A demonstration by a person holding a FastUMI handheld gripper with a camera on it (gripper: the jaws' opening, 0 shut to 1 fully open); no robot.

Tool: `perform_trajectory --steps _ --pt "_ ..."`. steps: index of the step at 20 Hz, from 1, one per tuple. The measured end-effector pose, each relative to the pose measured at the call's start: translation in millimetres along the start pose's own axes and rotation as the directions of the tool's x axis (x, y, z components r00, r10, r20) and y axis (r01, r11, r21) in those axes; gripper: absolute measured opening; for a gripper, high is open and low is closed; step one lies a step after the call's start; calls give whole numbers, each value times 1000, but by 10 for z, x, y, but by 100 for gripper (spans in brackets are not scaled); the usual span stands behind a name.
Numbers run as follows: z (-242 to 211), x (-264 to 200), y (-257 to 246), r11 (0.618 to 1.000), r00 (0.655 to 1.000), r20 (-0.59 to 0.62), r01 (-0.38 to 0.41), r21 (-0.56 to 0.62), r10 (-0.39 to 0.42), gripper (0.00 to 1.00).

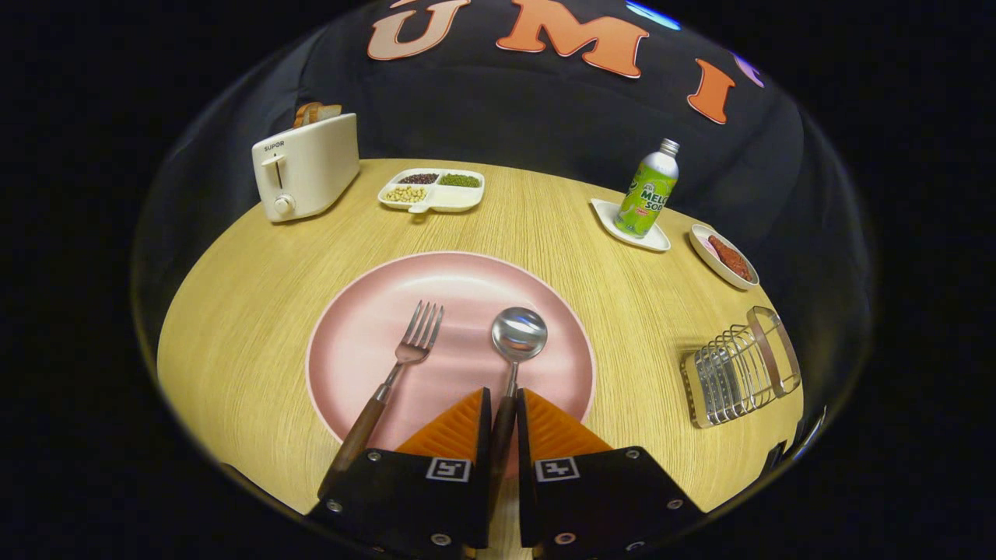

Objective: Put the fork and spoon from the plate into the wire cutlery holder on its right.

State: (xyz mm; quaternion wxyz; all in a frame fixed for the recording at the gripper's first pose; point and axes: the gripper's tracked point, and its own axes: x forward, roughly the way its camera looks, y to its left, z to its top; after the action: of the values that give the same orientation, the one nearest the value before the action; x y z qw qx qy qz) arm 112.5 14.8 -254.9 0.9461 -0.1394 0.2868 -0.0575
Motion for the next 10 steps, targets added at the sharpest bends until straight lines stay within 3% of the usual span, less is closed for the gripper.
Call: perform_trajectory --steps 3,10 --pt "5 -29 -33 1000 1000 -16 5 26 -4 5" --pt "148 -223 -150 999 999 3 -32 43 32 1"
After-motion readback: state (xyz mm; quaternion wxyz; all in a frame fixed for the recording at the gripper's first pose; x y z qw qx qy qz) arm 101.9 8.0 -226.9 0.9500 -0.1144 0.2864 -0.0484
